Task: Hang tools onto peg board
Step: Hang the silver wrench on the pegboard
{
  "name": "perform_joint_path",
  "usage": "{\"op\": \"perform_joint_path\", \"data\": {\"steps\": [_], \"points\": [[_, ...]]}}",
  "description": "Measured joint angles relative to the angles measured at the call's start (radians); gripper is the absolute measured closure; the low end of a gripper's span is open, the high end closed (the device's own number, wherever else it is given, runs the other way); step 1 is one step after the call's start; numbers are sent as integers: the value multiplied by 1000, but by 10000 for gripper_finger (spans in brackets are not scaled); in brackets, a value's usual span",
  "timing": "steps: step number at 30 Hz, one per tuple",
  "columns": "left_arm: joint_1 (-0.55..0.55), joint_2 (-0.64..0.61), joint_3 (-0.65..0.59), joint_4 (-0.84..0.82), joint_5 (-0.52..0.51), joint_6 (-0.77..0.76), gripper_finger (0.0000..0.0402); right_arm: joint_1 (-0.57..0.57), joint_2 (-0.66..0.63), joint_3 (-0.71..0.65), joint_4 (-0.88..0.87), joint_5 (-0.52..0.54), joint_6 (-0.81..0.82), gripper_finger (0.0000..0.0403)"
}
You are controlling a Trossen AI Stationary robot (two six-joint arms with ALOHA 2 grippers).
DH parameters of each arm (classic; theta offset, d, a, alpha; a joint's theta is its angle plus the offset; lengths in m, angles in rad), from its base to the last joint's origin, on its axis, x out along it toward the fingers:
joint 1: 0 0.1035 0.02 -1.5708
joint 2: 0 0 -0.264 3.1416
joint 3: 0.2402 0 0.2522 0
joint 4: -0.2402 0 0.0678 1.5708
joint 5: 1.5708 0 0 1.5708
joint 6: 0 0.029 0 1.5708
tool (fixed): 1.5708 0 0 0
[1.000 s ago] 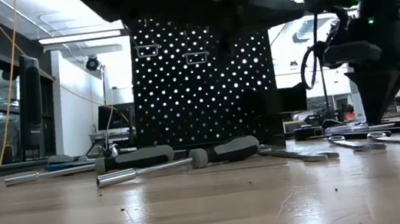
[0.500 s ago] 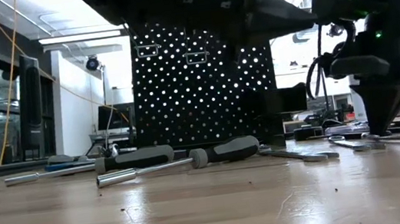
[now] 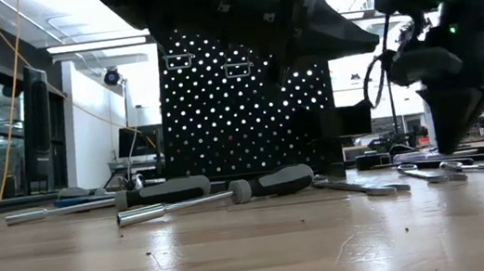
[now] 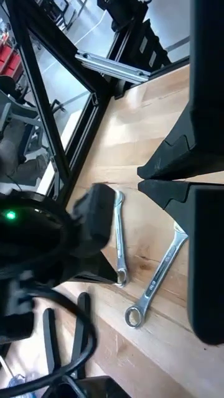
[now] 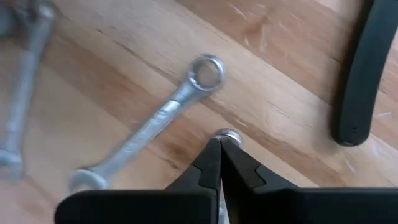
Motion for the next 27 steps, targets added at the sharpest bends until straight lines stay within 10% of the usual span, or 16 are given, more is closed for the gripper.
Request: {"op": "perform_joint_path", "data": {"steps": [27], "points": [[-1,0,0,-21,6,-49,401,-5,24,-32,52,3,-5,403]]}}
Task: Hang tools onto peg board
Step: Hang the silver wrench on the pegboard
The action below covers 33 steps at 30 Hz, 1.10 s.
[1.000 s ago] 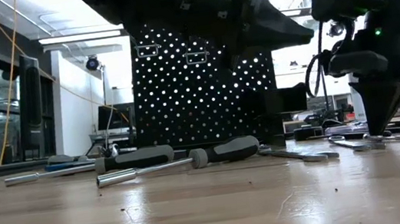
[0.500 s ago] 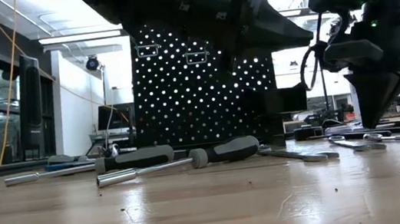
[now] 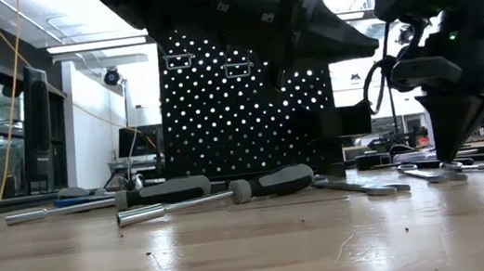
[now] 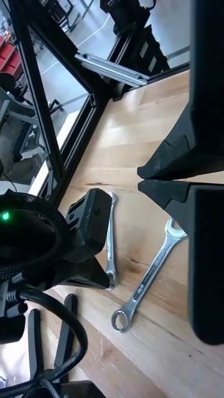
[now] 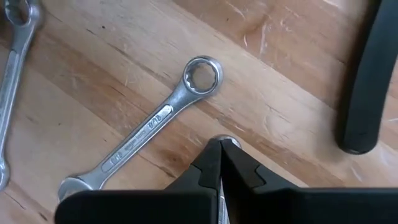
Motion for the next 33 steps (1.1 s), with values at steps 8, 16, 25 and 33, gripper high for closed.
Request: {"op": "perform_joint_path", "data": {"steps": [8,16,25,33], "points": [[0,0,0,-4,0,-5,401,0,-4,-71,67,-10,77,403],[2,0,0,-16,47,-15,401,-2,-3,-71,-3,-18,257,403],[45,-31,0,-124,128,4,401,39,-2,-73,-51,6,755,403],[54,-108,0,-420,-55,169,401,91,0,-78,0,102,1157,403]]}}
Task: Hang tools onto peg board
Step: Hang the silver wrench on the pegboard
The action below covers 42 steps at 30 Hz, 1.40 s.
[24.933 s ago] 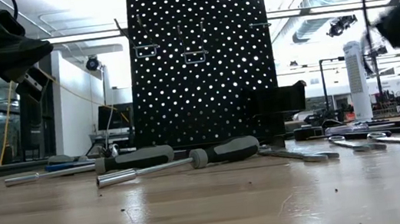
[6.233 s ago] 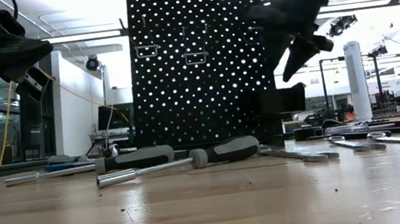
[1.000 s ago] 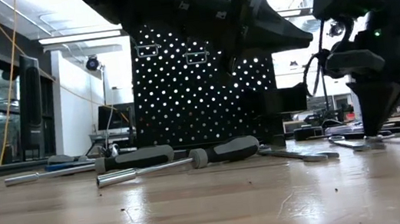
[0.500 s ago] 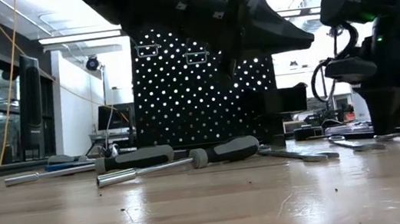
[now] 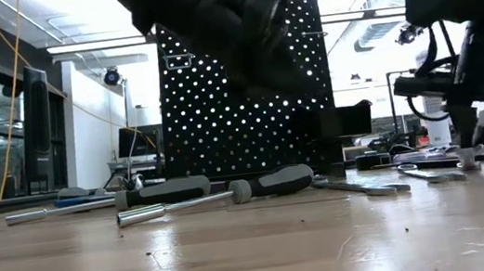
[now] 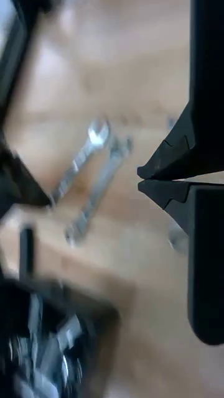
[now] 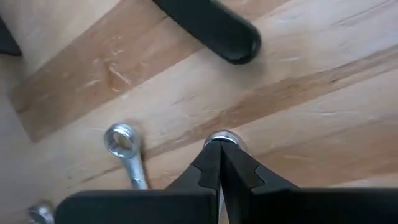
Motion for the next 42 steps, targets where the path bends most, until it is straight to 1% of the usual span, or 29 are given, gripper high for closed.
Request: {"op": "perform_joint_path", "data": {"steps": [2,4,7,9,11,12,17,19,21,25,29,32,35,37,39,42], "points": [[-15,-1,0,-21,-44,1,401,-6,0,0,42,3,3,403],[-31,1,0,-13,-44,27,402,-12,1,-2,89,3,7,403],[-60,21,0,51,-40,107,395,-12,3,-2,143,8,0,403],[-75,44,0,102,-39,149,382,-12,3,-2,149,13,-1,403],[-83,69,0,162,-26,134,363,-12,3,-2,145,14,-4,403],[-85,83,0,190,-19,103,350,-12,3,-2,141,14,-5,403],[-84,157,-1,307,-16,-111,277,-19,2,-1,135,11,-4,403],[-79,185,0,384,-16,-138,248,-28,2,0,135,7,2,403],[-77,219,13,420,-16,-149,221,-32,1,0,142,-15,14,403],[-76,277,66,364,-16,-134,185,-31,0,1,144,-44,30,403],[-99,282,126,328,-19,-108,173,-36,-6,0,178,1,20,403],[-120,280,160,289,-22,-85,172,-34,-35,0,203,28,-41,403],[-138,279,192,268,-79,-80,172,-31,-74,1,197,30,-120,403],[-144,279,217,236,-113,-92,172,-30,-105,2,168,31,-189,403],[-146,279,235,206,-146,-97,172,-31,-128,2,89,30,-257,403],[-150,279,240,191,-181,-107,172,-32,-152,2,12,-12,-369,403]]}}
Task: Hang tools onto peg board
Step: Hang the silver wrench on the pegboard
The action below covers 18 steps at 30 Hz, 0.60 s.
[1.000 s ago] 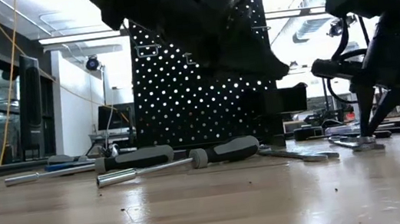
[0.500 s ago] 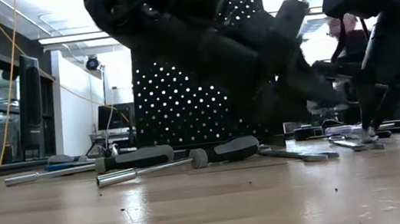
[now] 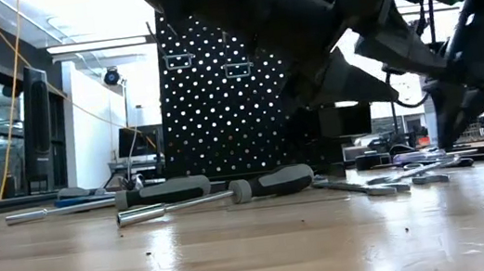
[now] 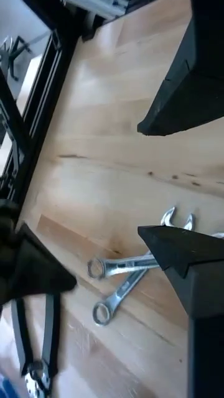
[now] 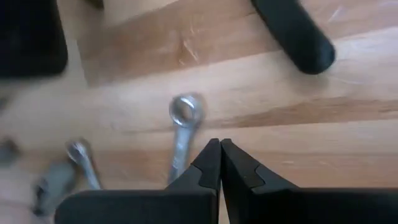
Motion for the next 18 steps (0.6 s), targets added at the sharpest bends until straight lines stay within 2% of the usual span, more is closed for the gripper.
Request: {"op": "perform_joint_path", "data": {"steps": [3,7,12,18], "points": [[0,1,0,-7,-4,-39,172,3,1,0,-2,-31,-118,403],[0,1,0,-64,-5,-42,172,10,6,0,83,-54,-248,403],[0,2,0,-102,-5,-38,172,49,4,0,78,-37,-298,403],[12,2,0,-122,-62,115,172,105,-48,0,76,-2,-404,403]]}}
